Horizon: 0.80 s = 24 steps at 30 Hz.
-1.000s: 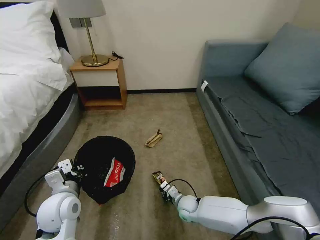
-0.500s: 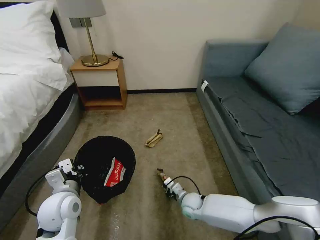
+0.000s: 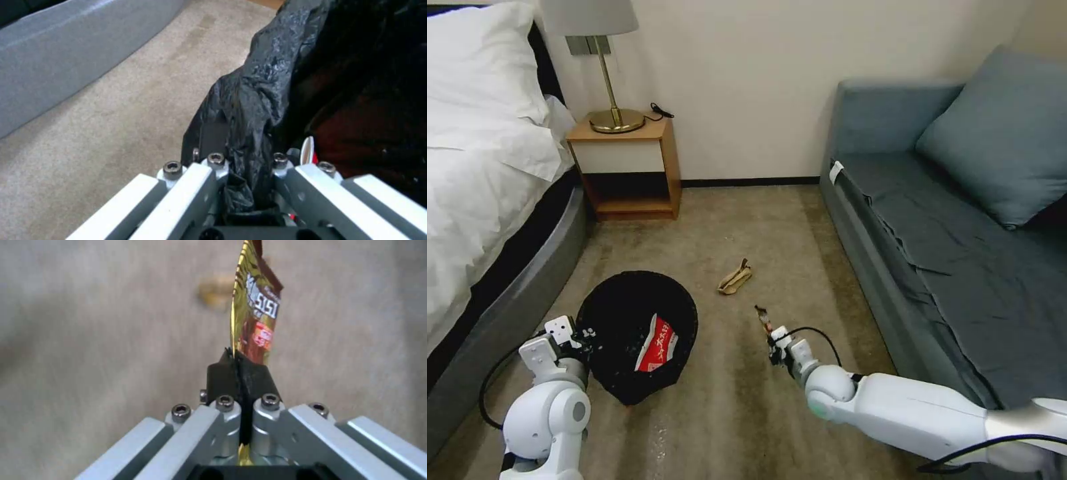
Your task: Pick up the trash bin, then pick up the garbage on the floor and place it into the trash bin.
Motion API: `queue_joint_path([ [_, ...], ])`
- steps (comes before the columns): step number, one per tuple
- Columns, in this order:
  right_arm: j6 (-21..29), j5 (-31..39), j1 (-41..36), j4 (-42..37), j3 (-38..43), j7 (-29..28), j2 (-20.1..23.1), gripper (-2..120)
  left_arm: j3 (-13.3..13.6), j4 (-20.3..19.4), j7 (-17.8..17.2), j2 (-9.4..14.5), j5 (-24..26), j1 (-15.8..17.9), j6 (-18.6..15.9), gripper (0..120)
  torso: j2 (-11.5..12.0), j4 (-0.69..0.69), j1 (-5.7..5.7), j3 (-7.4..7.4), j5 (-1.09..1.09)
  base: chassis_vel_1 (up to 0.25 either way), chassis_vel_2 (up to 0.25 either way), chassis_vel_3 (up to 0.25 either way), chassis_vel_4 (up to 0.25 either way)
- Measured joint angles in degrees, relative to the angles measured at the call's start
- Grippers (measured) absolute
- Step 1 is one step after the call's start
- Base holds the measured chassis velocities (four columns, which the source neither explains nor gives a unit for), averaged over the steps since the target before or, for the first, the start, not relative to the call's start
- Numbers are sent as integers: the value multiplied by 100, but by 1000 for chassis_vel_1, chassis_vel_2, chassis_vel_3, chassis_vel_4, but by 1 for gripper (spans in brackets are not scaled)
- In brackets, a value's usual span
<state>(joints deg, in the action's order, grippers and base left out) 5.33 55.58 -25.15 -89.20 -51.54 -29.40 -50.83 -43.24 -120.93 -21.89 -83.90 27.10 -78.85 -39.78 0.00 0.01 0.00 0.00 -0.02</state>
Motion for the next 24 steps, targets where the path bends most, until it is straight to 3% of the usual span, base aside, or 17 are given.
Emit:
queue_joint_path([
  [4,136,71,-209,-1134,962,-86,424,0,8,55,-11,29,-9,14,0,3,0,0,0,0,1,0,0,0,0],
  [9,224,442,-91,-2017,1456,-120,391,0,74,78,-11,15,-7,4,0,3,0,1,0,0,2,0,0,0,0],
  [15,48,1020,596,-2468,1019,-245,-317,0,215,59,-14,-49,0,-10,-19,3,0,-3,0,0,3,0,0,0,0],
  [19,-52,1099,793,-2234,547,-309,-781,0,239,13,-18,-78,4,-15,-39,3,-1,0,0,0,3,0,0,0,0],
  [22,-144,968,785,-1780,32,-412,-1521,0,241,-19,-24,-99,10,-18,-56,3,-1,-3,0,0,2,0,0,0,0],
  [24,-155,912,743,-1623,-115,-440,-1747,0,234,-30,-27,-100,10,-19,-61,3,-1,-3,0,0,4,0,0,0,0],
])
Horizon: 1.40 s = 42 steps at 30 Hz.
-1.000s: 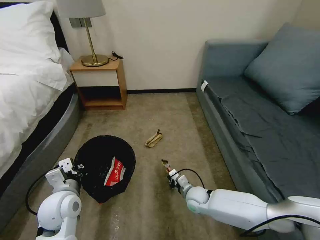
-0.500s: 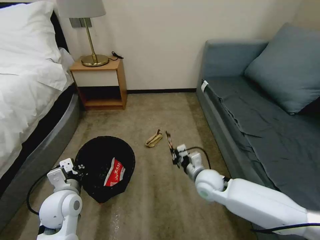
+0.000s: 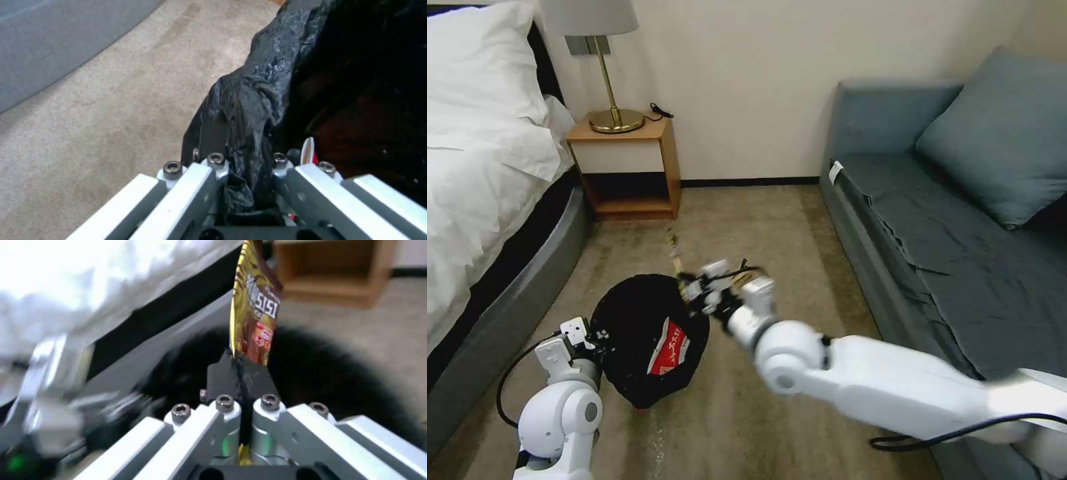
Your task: Pick up the trash bin, then pick up the garbage on the floor and place it into the trash bin.
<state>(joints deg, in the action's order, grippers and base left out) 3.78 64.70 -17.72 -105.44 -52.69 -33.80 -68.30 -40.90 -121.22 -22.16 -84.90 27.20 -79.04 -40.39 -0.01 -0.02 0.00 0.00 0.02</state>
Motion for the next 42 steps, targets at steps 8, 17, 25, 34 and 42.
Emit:
queue_joint_path([
  [8,26,-447,-125,660,-490,-165,-374,0,-6,-70,-5,-14,16,-9,-18,3,0,3,0,0,-1,0,0,0,0],
  [17,85,-629,-201,588,-379,-133,-220,34,-38,-81,-8,27,60,-2,-29,3,0,3,0,0,-2,0,0,0,0],
  [25,110,-794,-250,166,448,-118,88,63,-88,-98,-13,43,97,-5,-32,3,0,0,0,0,-4,0,0,0,0],
  [34,22,-1648,-1162,-911,2773,174,1357,96,-79,-100,141,105,107,-39,124,3,1,4,0,0,-4,0,0,0,0],
  [42,-108,-2882,-3132,-1965,4920,254,1672,100,-250,-120,257,157,51,-224,263,3,1,1,0,0,-5,0,0,0,0],
])
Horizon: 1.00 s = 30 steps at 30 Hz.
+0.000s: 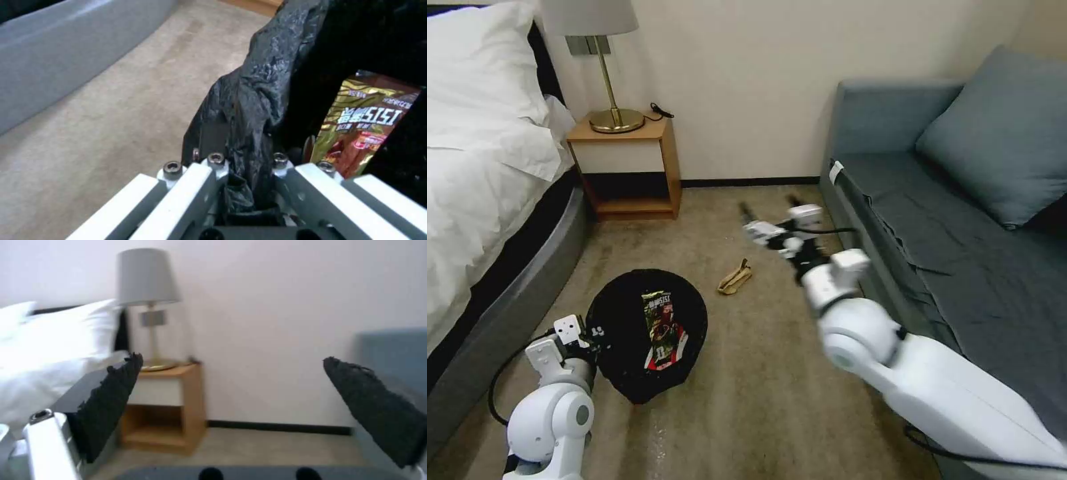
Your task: Pick up the trash bin, then pick up the garbage on the floor and place it into the trash bin.
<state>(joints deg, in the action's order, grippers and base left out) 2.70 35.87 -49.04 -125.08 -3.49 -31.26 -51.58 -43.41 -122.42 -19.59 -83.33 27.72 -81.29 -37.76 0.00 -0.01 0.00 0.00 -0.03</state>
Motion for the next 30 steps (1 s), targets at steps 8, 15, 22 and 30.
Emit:
queue_joint_path([
  [8,59,-1412,-2432,-733,1721,182,-635,100,-9,-32,1,13,-52,-1,20,3,0,4,0,0,1,0,0,0,0],
  [15,-172,-2550,-3512,-882,1918,208,-1431,100,6,-41,0,30,-70,17,33,3,0,1,0,0,4,0,0,0,0],
  [22,-281,-2857,-3760,-839,1813,303,-1795,100,-21,-104,-1,18,-84,16,43,3,0,1,0,0,3,0,0,0,0],
  [30,-405,-2942,-3741,-714,1680,397,-1891,100,-50,-122,-2,11,-83,34,44,3,0,1,1,0,3,-8,8,8,-13],
])
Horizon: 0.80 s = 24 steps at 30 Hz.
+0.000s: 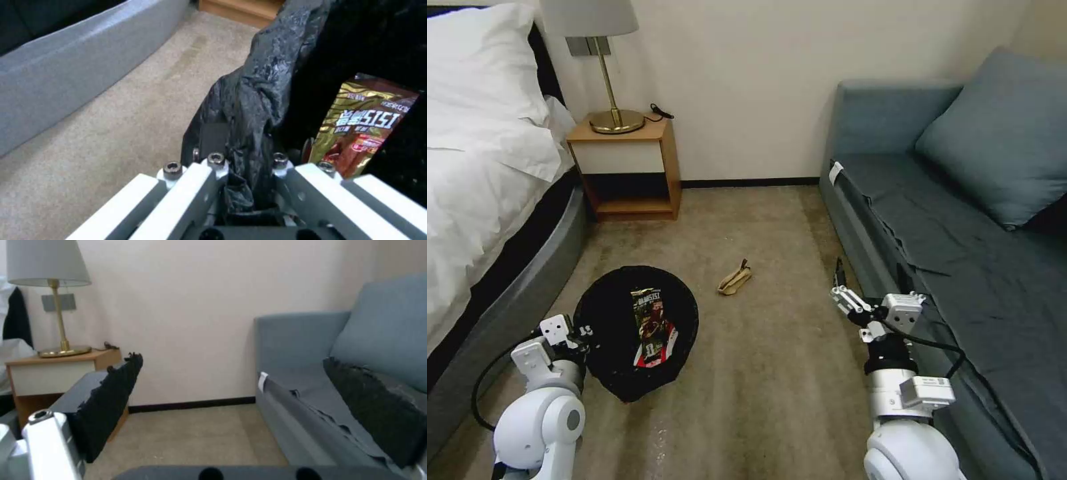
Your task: Pick up the trash bin, then pick up the garbage on the floor and place it into the trash bin.
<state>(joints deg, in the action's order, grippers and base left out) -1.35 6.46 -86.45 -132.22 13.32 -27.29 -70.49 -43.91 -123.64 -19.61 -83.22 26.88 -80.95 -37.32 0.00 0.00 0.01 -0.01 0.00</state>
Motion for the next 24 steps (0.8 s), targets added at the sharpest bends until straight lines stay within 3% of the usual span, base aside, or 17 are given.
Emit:
queue_joint_path([
  [24,91,219,393,459,-433,27,493,100,-260,-5,-34,-51,25,122,18,3,0,0,0,1,0,-118,116,114,-116],
])
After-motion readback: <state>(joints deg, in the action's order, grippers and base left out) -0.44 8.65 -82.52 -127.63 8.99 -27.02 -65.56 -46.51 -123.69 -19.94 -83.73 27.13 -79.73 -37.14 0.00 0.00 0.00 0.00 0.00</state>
